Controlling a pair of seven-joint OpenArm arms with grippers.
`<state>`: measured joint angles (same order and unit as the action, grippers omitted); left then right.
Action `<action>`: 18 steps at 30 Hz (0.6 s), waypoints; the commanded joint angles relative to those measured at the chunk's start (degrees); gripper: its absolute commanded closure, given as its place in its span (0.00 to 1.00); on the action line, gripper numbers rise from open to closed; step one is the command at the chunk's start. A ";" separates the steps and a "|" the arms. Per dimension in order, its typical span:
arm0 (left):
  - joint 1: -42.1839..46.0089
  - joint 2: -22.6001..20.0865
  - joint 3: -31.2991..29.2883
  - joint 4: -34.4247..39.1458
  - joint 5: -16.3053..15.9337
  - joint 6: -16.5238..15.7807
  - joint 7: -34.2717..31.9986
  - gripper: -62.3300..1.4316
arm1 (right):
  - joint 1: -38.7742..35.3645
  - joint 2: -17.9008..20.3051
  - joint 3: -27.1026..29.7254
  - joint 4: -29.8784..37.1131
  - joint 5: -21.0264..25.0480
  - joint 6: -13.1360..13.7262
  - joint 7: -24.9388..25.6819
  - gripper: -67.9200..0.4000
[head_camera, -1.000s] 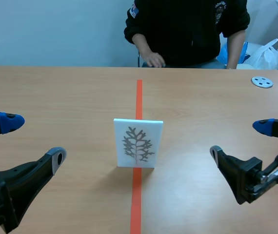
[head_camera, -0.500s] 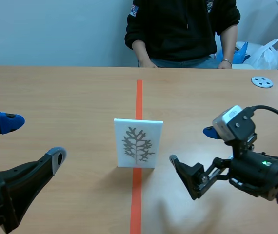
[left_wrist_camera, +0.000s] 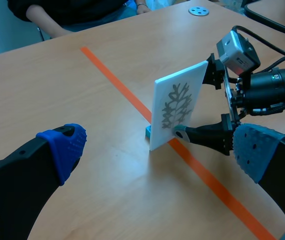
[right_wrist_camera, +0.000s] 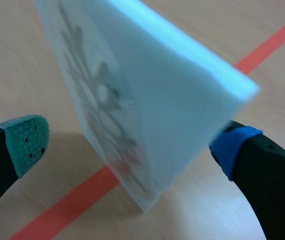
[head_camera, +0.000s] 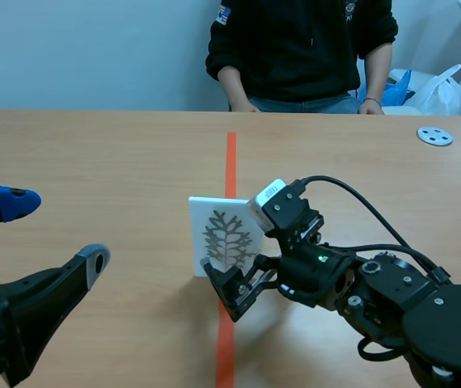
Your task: Sort the leaf by its shape. The table is split by an orange tape line. A compound leaf with several leaflets goes to the left side, a simple leaf with one blade goes to the right side. Return to the home posture when a red brick is placed on the table.
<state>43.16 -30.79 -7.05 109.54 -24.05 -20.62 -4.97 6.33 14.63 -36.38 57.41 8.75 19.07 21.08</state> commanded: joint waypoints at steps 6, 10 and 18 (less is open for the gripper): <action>-0.02 0.28 0.17 0.76 -0.37 0.07 -1.05 0.00 | 0.20 1.09 0.26 1.51 0.42 -0.22 1.16 0.37; -0.02 0.28 0.17 0.76 -0.37 0.07 -1.05 0.00 | 0.20 1.09 0.26 1.51 0.42 -0.22 1.27 0.58; -0.02 0.28 0.17 0.76 -0.37 0.07 -1.05 0.00 | 0.20 1.40 0.26 1.51 0.42 -0.20 1.81 0.97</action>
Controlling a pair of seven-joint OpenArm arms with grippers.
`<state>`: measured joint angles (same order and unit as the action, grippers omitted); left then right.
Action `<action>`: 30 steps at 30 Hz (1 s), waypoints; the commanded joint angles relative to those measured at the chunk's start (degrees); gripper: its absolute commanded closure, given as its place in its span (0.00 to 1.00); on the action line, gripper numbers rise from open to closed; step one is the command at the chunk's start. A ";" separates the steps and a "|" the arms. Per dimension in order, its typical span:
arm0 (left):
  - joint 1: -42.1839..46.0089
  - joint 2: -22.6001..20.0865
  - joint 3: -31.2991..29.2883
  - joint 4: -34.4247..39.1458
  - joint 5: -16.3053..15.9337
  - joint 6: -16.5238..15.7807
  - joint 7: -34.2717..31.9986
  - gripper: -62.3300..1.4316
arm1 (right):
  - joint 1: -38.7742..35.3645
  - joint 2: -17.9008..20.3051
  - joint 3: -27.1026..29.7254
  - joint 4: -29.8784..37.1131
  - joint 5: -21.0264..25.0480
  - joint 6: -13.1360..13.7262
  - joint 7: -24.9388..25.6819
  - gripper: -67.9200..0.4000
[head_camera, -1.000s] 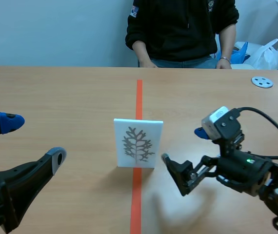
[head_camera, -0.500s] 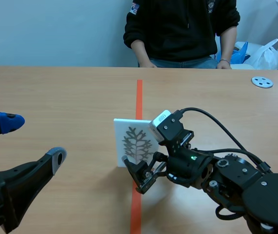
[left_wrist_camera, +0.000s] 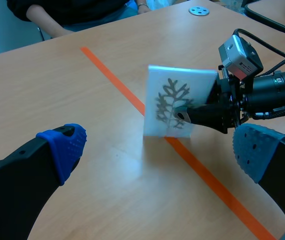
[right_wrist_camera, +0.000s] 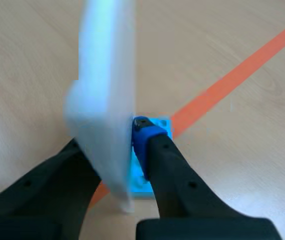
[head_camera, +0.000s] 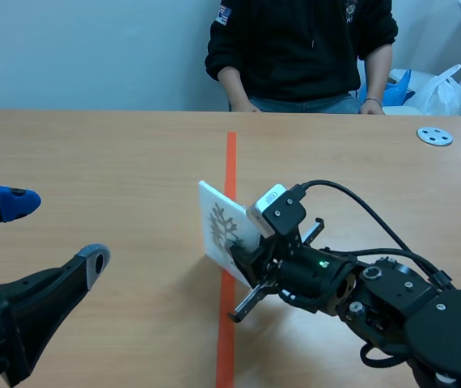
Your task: Sort the leaf by its shape. The table is split by an orange tape line. A compound leaf with several leaflets goes to the left side, a simple leaf with one blade goes to the right side. Return to the home posture when a red brick is placed on the table.
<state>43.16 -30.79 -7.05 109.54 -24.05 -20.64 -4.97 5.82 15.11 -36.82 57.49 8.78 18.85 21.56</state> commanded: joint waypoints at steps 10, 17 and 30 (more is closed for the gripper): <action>-0.02 0.28 0.17 0.76 -0.37 0.09 -1.05 0.00 | 0.63 4.74 1.07 5.46 0.42 0.50 6.47 0.97; -0.02 0.28 0.17 0.76 -0.37 0.09 -1.05 0.00 | -2.29 8.11 8.24 11.96 1.29 2.69 5.99 0.97; -0.02 0.26 0.17 0.76 -0.37 0.09 -1.03 0.00 | -7.13 11.41 28.24 14.99 18.34 6.78 -3.80 0.97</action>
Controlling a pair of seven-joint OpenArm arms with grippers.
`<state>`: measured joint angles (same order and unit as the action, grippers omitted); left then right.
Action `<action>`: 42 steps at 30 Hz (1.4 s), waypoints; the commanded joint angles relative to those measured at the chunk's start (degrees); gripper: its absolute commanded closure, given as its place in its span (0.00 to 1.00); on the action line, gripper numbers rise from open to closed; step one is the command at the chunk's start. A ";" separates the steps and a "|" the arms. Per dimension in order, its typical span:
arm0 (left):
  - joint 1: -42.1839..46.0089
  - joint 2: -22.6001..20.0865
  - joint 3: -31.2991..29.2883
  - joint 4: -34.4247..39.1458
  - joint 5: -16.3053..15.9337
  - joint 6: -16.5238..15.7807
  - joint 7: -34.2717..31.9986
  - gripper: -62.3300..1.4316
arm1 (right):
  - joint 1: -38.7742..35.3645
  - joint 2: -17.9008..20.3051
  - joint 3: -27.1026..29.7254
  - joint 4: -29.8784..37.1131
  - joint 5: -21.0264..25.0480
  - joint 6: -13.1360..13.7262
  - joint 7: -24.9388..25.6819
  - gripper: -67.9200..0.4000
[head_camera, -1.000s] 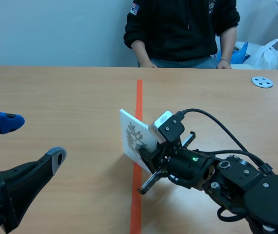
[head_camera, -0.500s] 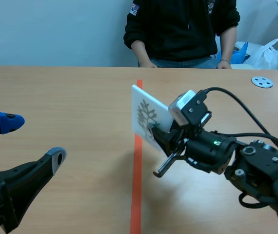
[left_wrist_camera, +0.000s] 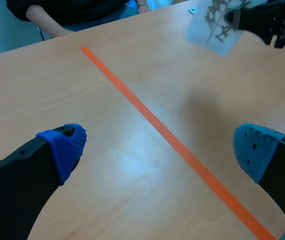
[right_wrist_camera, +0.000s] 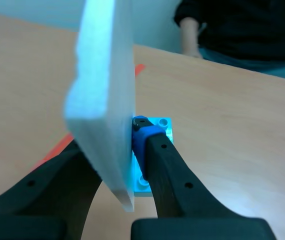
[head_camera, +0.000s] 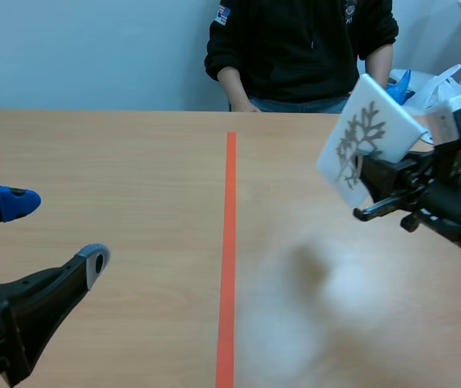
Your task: Sort the leaf by its shape. The table is split by an orange tape line. A compound leaf with several leaflets goes to the left side, a simple leaf with one blade goes to the right side. Return to the home posture when a red brick is placed on the table.
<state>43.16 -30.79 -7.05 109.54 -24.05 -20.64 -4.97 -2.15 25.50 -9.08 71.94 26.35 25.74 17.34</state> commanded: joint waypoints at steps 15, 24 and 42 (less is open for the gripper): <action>-0.02 0.26 0.17 0.76 -0.37 0.09 -1.03 0.00 | 1.49 1.68 13.03 -3.96 10.43 -6.73 -11.58 0.97; -0.02 0.26 0.17 0.76 -0.37 0.09 -1.03 0.00 | 6.16 1.81 13.03 -14.69 9.60 -6.97 -9.11 0.97; -0.02 0.26 0.17 0.76 -0.37 0.09 -1.05 0.00 | 6.91 1.77 11.26 -25.57 4.87 -9.51 -1.36 0.88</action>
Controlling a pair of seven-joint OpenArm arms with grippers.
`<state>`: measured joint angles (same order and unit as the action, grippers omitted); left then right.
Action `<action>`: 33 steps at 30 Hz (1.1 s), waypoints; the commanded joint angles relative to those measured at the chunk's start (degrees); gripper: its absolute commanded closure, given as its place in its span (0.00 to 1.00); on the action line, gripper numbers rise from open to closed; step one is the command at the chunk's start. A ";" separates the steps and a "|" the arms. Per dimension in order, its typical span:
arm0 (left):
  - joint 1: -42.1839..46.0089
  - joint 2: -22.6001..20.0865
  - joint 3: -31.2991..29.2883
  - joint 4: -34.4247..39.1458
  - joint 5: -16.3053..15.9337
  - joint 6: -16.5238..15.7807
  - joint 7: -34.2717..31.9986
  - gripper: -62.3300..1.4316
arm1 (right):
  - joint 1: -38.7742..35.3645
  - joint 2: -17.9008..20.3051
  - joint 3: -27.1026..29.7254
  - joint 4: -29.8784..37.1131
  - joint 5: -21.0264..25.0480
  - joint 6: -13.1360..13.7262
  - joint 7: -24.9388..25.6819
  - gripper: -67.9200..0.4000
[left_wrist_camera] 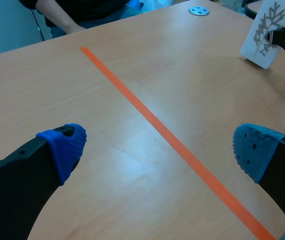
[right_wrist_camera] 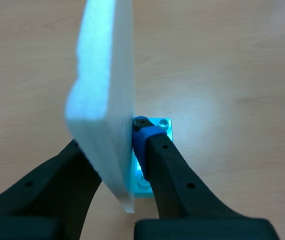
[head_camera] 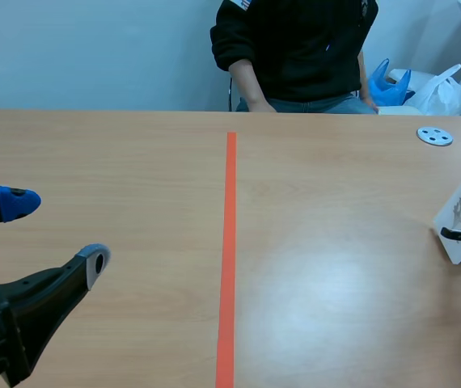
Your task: Sort the leaf by its shape. The table is split by an orange tape line. A compound leaf with several leaflets goes to the left side, a simple leaf with one blade goes to the right side. Return to the home posture when a red brick is placed on the table.
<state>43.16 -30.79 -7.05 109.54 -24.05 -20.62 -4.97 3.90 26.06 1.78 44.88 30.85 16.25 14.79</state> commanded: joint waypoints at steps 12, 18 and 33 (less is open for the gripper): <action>-0.02 0.26 0.17 0.76 -0.37 0.07 -1.05 0.00 | 0.68 1.42 0.39 1.68 0.42 0.59 7.15 0.04; -0.02 0.26 0.17 0.76 -0.37 0.07 -1.05 0.00 | 0.22 3.23 0.42 2.54 0.48 5.90 7.89 0.00; -0.02 0.26 0.17 0.76 -0.37 0.07 -1.05 0.00 | -18.12 6.78 5.33 29.73 0.46 5.64 2.38 0.00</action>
<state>43.16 -30.79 -7.05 109.54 -24.05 -20.64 -4.97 -14.39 31.83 6.04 73.73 30.85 21.87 16.34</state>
